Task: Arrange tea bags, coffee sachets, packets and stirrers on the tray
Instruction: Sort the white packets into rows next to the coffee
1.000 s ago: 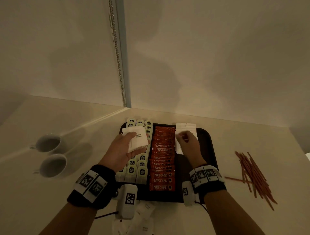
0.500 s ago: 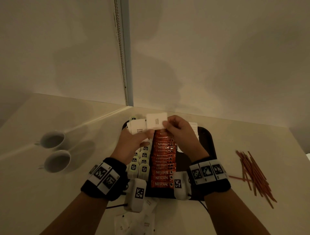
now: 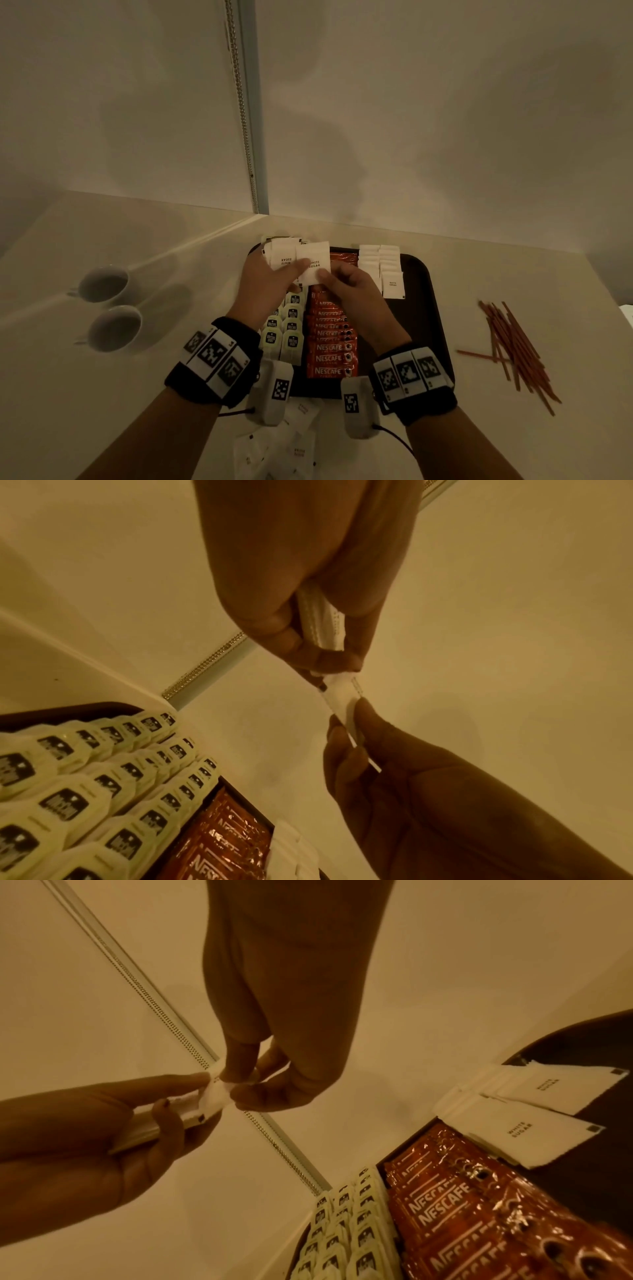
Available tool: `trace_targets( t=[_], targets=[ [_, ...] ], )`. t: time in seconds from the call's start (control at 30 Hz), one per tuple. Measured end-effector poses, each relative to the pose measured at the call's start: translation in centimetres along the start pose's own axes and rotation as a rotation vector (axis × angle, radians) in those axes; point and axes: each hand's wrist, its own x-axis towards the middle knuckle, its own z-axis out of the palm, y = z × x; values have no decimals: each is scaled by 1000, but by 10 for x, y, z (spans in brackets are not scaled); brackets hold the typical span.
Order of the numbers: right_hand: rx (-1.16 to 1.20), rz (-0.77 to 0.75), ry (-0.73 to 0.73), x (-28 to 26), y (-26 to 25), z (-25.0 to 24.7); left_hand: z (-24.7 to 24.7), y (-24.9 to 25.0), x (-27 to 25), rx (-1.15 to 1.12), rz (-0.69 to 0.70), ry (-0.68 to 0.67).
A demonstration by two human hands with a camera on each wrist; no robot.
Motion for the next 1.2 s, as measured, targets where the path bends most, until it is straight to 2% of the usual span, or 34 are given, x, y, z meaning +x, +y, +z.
trace_targets(
  t=[0.13,0.23,0.33,0.43,0.53,0.63,0.77,1.1,1.2],
  targets=[
    [90,5,25,0,7,-5,4,-1,-2,-32,-22,-7],
    [46,30,108,1,15,-29,2,-4,-4,-176,-137,-53],
    [-69,19,339,8,32,-68,-6,-8,-6,-362,-242,-59],
    [-328,61,605,16,57,-112,-10,-10,-7,-465,-292,-62],
    [-495,196,723,24,82,-145,-10,-11,-6,-511,-321,-75],
    [-565,280,717,31,95,-160,-10,-13,-4,-519,-337,-79],
    [-610,309,709,40,97,-163,-10,-14,-2,-514,-358,-79],
    [-726,336,758,47,91,-148,-14,-19,-2,-590,-391,-118],
    [-748,277,759,46,82,-142,-13,-16,-4,-577,-383,-106]
  ],
)
